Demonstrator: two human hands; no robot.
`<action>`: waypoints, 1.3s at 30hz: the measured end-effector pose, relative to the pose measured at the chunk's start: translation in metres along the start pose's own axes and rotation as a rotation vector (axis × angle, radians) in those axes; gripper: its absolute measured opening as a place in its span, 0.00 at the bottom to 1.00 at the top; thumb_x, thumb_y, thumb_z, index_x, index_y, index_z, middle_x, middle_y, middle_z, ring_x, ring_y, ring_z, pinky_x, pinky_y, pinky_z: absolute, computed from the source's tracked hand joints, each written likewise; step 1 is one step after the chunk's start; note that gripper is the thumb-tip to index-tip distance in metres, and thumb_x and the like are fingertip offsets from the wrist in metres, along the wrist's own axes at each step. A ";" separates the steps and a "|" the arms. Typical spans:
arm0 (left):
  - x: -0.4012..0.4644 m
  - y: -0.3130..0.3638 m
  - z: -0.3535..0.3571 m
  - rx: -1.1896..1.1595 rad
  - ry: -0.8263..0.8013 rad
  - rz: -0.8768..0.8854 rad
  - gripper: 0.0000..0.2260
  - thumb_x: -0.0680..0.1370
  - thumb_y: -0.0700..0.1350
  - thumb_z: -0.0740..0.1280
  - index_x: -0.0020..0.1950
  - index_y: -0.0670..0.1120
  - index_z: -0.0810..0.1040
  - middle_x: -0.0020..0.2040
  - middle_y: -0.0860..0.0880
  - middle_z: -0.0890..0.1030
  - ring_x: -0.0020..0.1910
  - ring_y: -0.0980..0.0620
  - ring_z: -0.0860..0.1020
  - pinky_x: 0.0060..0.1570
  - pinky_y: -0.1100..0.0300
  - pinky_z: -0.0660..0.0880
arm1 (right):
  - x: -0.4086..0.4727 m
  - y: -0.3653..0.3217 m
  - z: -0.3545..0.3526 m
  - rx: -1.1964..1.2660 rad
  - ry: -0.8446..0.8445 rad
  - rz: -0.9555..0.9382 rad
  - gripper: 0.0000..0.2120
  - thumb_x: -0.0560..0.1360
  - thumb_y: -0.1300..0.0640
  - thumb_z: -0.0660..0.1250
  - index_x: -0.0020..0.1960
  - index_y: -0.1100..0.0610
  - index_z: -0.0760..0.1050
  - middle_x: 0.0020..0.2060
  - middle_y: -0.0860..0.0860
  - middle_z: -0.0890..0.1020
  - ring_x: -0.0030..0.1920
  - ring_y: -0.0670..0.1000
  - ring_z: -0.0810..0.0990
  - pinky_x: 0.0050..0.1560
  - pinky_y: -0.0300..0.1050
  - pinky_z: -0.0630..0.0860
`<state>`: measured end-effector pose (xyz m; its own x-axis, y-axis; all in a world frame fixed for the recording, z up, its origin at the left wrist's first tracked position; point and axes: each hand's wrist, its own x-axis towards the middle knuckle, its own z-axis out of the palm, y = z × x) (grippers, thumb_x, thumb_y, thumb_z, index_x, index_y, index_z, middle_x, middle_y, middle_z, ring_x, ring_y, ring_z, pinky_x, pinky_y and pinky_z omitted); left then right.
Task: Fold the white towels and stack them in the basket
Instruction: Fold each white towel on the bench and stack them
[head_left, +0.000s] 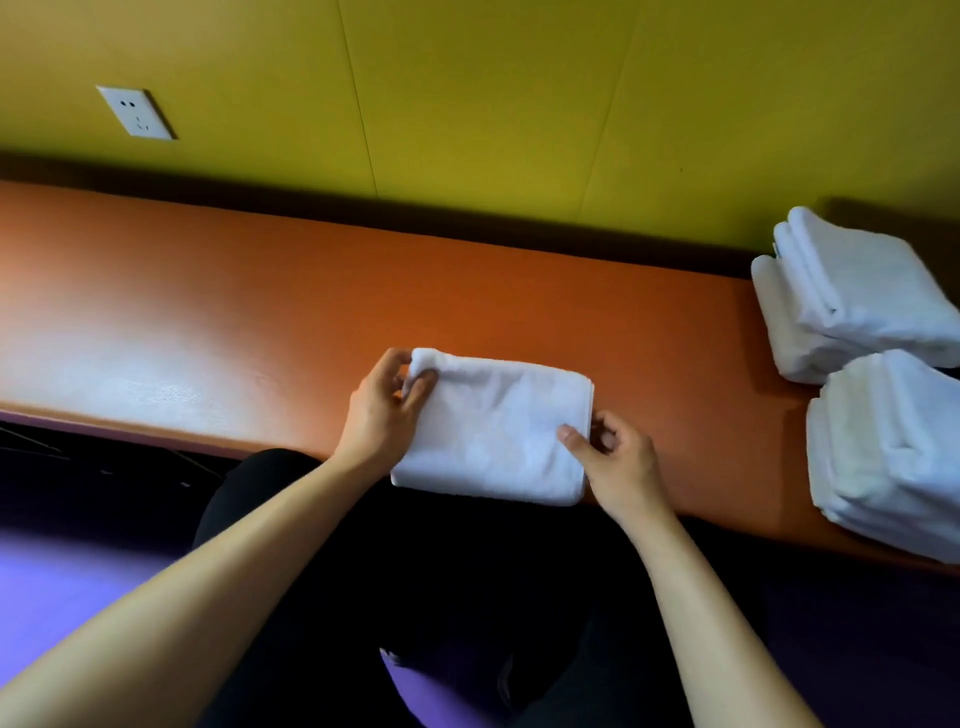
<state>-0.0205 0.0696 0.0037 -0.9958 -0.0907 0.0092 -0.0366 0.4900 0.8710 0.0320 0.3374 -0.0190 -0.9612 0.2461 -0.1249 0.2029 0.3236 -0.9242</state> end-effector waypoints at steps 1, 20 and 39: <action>0.008 0.002 0.002 0.026 0.013 0.007 0.05 0.80 0.55 0.66 0.52 0.56 0.74 0.40 0.54 0.79 0.40 0.51 0.78 0.36 0.57 0.70 | 0.008 -0.004 0.001 -0.032 0.050 -0.020 0.06 0.74 0.54 0.75 0.46 0.53 0.79 0.38 0.44 0.85 0.37 0.41 0.81 0.39 0.37 0.74; -0.002 -0.027 0.016 0.184 -0.117 -0.351 0.22 0.81 0.54 0.66 0.69 0.42 0.72 0.59 0.43 0.81 0.59 0.42 0.78 0.58 0.52 0.72 | 0.008 -0.001 0.032 -0.331 0.112 0.436 0.29 0.73 0.33 0.63 0.59 0.57 0.71 0.57 0.58 0.80 0.53 0.62 0.82 0.54 0.56 0.80; -0.037 0.065 0.030 -0.293 -0.175 -0.556 0.03 0.74 0.39 0.72 0.44 0.39 0.80 0.41 0.38 0.80 0.35 0.42 0.76 0.34 0.56 0.73 | -0.019 -0.040 -0.047 0.223 0.128 0.397 0.12 0.72 0.52 0.72 0.45 0.62 0.81 0.38 0.49 0.80 0.38 0.50 0.77 0.36 0.42 0.69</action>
<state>0.0115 0.1306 0.0448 -0.8348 -0.1075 -0.5399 -0.5505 0.1524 0.8208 0.0505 0.3624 0.0375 -0.7837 0.4264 -0.4518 0.4914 -0.0194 -0.8707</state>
